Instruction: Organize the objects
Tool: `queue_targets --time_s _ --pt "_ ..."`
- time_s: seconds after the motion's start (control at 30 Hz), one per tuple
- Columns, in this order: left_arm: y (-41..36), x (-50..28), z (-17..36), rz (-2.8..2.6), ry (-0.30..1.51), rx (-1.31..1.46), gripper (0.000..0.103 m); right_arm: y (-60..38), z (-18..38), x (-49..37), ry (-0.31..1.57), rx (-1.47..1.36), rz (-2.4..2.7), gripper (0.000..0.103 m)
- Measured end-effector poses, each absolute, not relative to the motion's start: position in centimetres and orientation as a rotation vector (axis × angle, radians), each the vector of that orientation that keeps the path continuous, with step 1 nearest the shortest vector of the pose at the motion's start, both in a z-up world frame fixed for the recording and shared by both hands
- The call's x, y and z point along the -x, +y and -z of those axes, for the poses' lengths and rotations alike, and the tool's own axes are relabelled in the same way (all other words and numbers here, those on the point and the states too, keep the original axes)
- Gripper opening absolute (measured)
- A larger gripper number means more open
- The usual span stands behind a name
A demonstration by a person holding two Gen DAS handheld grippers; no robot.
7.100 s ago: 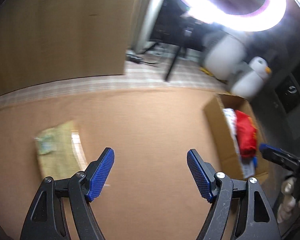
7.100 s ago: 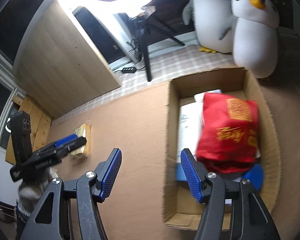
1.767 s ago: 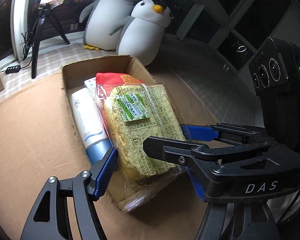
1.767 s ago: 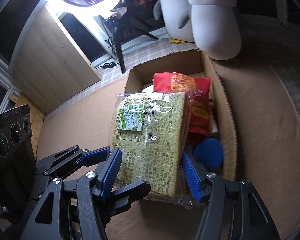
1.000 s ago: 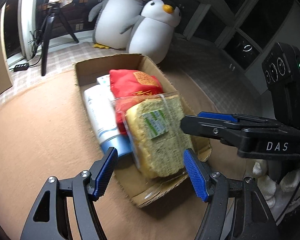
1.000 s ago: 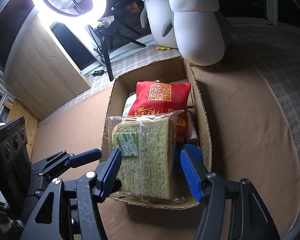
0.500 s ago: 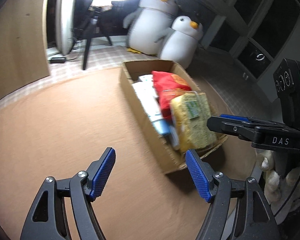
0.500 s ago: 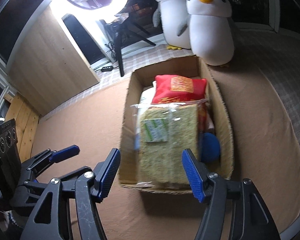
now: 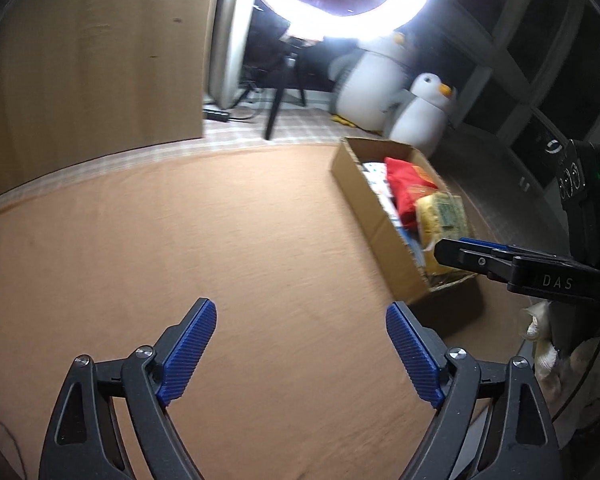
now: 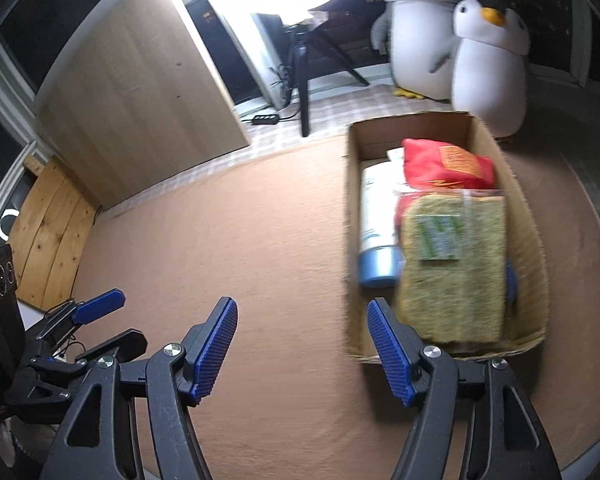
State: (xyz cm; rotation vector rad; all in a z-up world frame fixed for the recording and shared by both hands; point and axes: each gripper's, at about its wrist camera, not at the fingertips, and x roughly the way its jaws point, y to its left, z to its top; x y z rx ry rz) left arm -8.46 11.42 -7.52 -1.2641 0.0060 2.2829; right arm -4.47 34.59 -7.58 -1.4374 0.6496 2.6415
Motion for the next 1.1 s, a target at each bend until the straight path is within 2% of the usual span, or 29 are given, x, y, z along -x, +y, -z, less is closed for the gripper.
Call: queue_targets --time_s 0.3,0.7,1.1 --pt "5.7 6.9 6.6 -2.423 0.015 1.268 0.098 29.6 6.9 4.7 0.580 1.423 -2.704 0.065" --pt "0.2 4.5 6.6 -2.583 0.024 1.295 0.098 22.6 5.7 4.0 0.282 1.360 -2.767 0.065" --pt "-2.5 3.0 6.4 -2.626 0.018 1.303 0.099 21.0 6.0 3.2 0.340 1.347 -2.717 0.065"
